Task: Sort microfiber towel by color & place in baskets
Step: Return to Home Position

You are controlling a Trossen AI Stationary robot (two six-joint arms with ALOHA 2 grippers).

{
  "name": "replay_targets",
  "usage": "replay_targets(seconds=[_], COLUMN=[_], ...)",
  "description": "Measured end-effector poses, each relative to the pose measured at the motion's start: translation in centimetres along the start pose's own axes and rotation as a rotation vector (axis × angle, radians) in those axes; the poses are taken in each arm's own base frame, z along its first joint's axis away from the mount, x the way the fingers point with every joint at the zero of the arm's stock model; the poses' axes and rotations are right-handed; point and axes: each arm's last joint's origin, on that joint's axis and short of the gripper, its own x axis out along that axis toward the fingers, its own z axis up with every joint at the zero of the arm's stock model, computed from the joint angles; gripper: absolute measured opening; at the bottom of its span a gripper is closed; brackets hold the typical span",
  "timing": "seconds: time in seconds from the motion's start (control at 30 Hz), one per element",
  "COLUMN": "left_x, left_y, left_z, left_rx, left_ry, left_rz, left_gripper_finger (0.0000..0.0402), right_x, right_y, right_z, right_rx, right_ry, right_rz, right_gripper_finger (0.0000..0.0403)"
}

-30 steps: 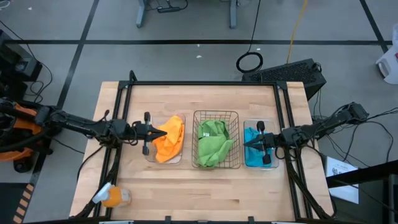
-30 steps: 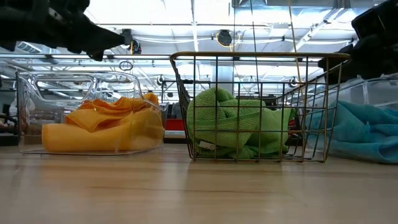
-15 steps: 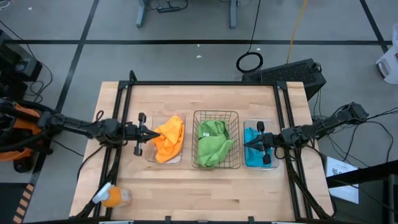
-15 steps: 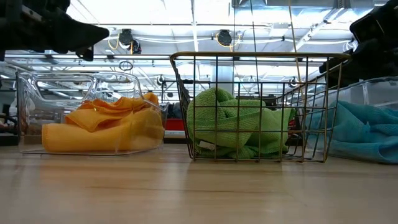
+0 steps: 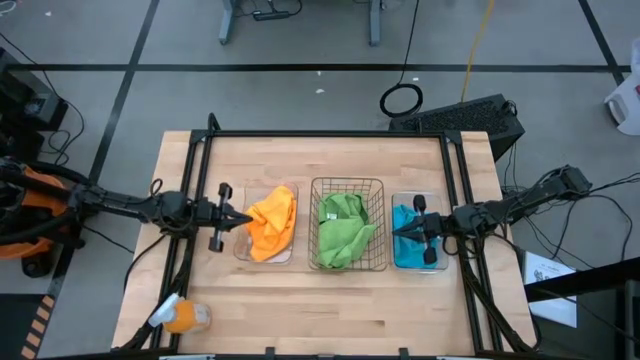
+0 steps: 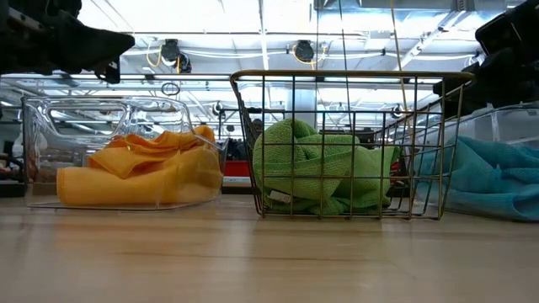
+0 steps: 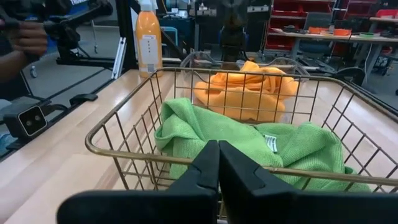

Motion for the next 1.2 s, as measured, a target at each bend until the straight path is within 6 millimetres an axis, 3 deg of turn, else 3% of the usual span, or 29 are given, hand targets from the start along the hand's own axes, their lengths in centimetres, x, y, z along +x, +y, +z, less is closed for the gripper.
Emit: replay_targets(seconds=[0.47,0.8,1.2], left_x=[-1.7,-1.8,-1.7], left_y=[0.1,0.0,0.1], left_z=[-0.3,-1.1,-0.3], left_rx=[-0.016,-0.057,-0.031], left_ry=[0.012,0.112,0.023], left_rz=[0.009,0.012,0.004], left_gripper_finger=[0.0006,0.0006,0.0006], right_x=[-1.3,-2.4,-2.8], right_y=[-0.1,-0.4,-0.4], right_z=[0.2,0.6,1.0], right_rx=[0.003,-0.001,-0.032], right_ry=[-0.032,-0.097,-0.149], right_rz=[0.058,0.062,0.074], right_gripper_finger=[0.0,0.0,0.0])
